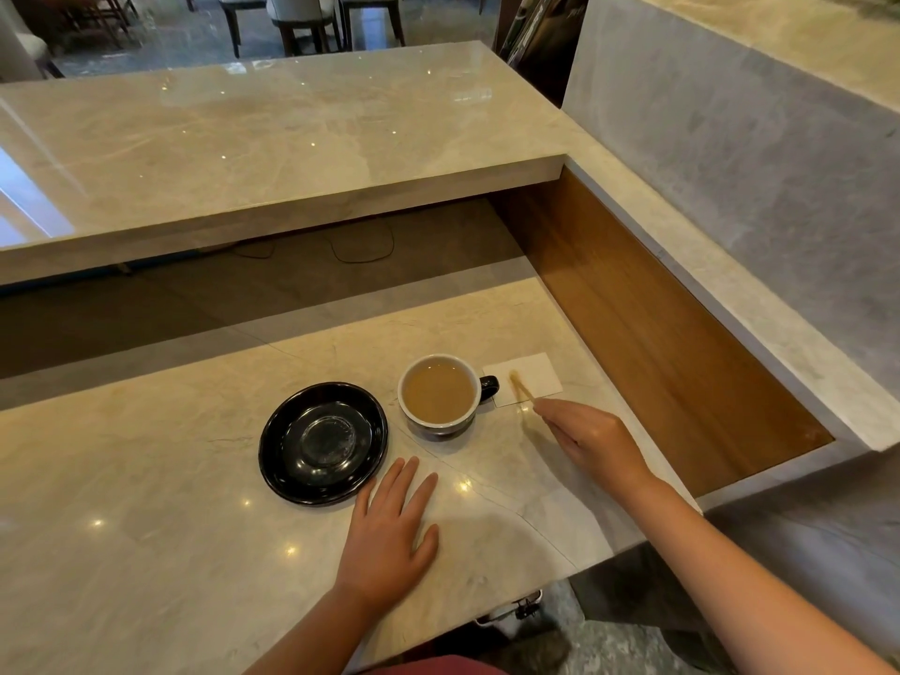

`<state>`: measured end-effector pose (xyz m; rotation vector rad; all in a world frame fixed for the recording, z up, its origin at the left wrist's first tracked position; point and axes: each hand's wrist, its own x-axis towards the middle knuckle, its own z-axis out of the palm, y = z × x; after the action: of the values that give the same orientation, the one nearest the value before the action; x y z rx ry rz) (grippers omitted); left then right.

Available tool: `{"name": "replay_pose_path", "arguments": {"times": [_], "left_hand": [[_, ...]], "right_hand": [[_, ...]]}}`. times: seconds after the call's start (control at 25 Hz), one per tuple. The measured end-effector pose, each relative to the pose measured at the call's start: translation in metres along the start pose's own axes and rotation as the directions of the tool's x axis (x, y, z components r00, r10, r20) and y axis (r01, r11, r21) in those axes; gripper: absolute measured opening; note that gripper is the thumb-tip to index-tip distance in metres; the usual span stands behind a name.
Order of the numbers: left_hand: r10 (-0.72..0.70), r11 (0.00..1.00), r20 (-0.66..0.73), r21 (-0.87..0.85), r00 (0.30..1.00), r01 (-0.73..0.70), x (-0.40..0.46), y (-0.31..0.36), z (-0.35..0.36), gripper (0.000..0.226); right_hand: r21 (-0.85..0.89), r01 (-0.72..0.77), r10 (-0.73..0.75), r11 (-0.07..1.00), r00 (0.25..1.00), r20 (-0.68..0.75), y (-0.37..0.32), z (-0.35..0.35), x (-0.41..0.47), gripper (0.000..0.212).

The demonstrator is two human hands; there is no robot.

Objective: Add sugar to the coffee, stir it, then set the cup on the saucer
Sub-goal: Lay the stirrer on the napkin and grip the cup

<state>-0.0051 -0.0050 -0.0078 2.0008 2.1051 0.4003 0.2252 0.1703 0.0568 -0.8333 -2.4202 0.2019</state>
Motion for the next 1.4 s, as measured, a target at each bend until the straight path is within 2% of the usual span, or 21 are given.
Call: {"name": "replay_pose_path", "arguments": {"times": [0.36, 0.68, 0.76, 0.84, 1.0, 1.04, 1.12, 1.24, 1.4], "left_hand": [[-0.009, 1.0, 0.023, 0.018, 1.0, 0.008, 0.0, 0.002, -0.001, 0.059], [0.014, 1.0, 0.001, 0.004, 1.0, -0.014, 0.002, 0.003, -0.004, 0.058], [0.023, 1.0, -0.01, 0.003, 1.0, -0.023, 0.001, 0.004, -0.005, 0.058], [0.017, 1.0, 0.001, 0.011, 1.0, -0.017, 0.001, 0.004, -0.004, 0.057], [0.032, 0.998, 0.075, 0.057, 0.997, -0.036, 0.0, -0.003, -0.003, 0.059], [0.055, 0.996, 0.094, 0.071, 0.994, -0.061, 0.0, -0.006, -0.005, 0.06], [0.095, 0.992, 0.118, 0.075, 0.988, -0.104, -0.002, -0.011, -0.009, 0.061], [0.125, 0.991, 0.1, 0.044, 0.987, -0.13, -0.01, -0.016, -0.013, 0.061], [0.142, 0.989, 0.081, 0.022, 0.987, -0.145, -0.028, -0.027, -0.015, 0.058]], "right_hand": [[-0.109, 0.143, -0.126, 0.984, 0.981, 0.148, 0.006, 0.002, -0.041, 0.033], [-0.121, 0.049, -0.017, 0.991, 0.967, 0.254, 0.01, 0.014, -0.055, 0.027], [-0.093, 0.033, -0.011, 0.995, 0.974, 0.227, 0.006, 0.012, -0.049, 0.022], [-0.069, 0.017, -0.007, 0.997, 0.99, 0.138, -0.003, 0.008, -0.04, 0.02], [-0.062, 0.008, -0.006, 0.998, 1.0, 0.03, -0.038, 0.005, -0.001, 0.031], [-0.062, -0.013, 0.017, 0.998, 0.998, 0.061, -0.049, 0.006, 0.013, 0.039], [-0.07, -0.081, 0.095, 0.994, 0.97, 0.223, -0.069, 0.012, 0.042, 0.059], [-0.129, -0.148, 0.191, 0.981, 0.873, 0.449, -0.082, 0.029, 0.08, 0.083], [-0.212, -0.156, 0.256, 0.965, 0.742, 0.62, -0.082, 0.05, 0.113, 0.101]]}}
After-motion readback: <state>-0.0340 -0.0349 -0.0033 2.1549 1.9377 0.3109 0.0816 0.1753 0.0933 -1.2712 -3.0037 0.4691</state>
